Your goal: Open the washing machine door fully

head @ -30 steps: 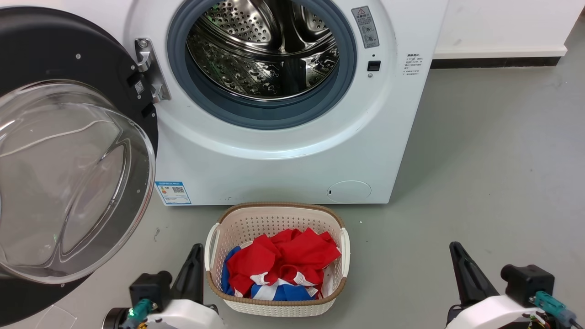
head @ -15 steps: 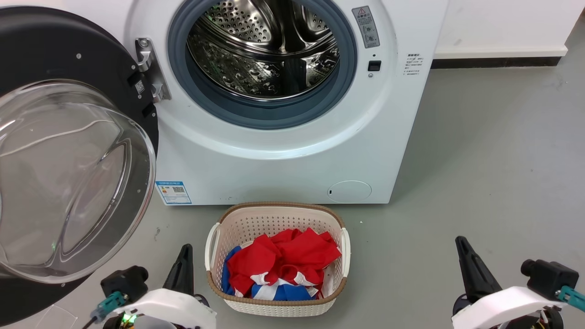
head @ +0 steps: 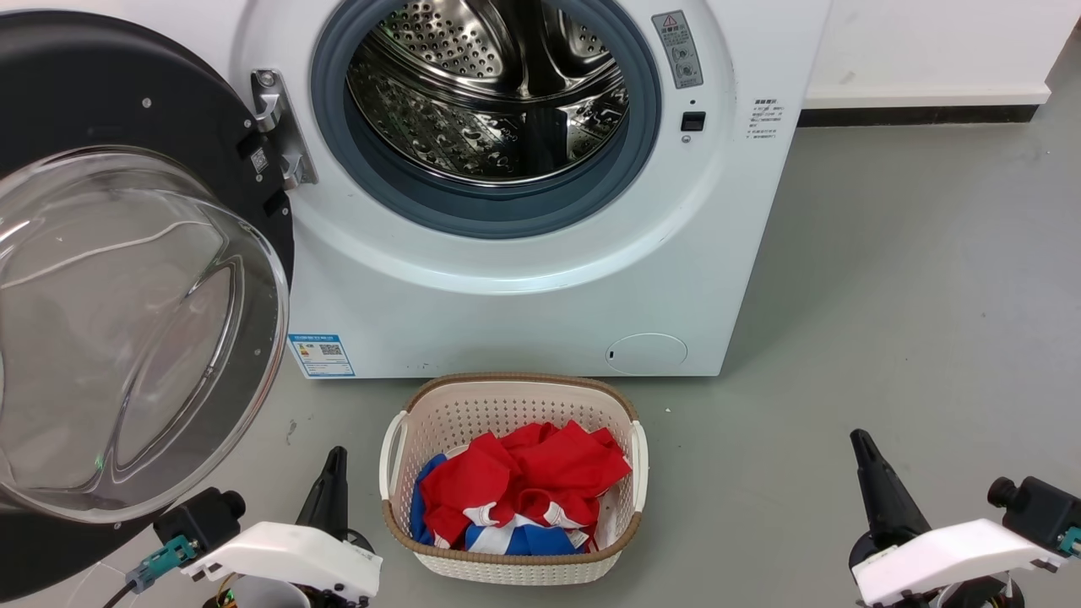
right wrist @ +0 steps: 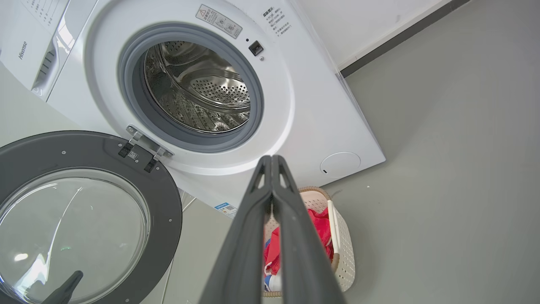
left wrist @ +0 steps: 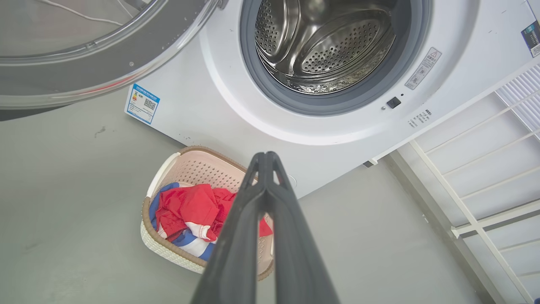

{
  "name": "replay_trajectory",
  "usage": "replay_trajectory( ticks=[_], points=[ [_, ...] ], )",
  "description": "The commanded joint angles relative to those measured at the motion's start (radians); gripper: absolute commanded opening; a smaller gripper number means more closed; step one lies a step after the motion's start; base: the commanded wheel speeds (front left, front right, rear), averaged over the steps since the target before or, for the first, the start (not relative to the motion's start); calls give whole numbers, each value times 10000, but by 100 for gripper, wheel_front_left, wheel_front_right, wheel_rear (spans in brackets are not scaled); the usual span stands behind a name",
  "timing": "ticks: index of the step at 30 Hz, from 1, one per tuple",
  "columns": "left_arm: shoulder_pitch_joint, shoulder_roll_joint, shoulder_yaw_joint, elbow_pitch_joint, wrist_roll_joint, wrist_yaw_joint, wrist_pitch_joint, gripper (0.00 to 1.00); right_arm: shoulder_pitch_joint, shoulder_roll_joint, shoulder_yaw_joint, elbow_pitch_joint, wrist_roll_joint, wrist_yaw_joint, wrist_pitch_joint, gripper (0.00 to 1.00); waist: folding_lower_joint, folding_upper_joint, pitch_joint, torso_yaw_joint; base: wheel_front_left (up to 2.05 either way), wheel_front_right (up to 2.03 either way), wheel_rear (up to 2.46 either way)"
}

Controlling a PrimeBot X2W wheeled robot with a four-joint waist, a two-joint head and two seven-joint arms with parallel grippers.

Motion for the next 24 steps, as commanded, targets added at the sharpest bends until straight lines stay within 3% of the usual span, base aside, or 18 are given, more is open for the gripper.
replay_trajectory(
  ticks=[1, 24],
  points=[
    [-300, -7, 115, -99, -191, -77, 47, 0, -325, -73, -40, -76, 269, 1, 8, 0, 0, 0, 0, 1, 0, 0, 0],
    [-412, -408, 1027, -39, -2638, -699, 773, 0, -656, -117, -264, 269, 3293, 1, 324, 0, 0, 0, 9, 31, 0, 0, 0]
  ],
)
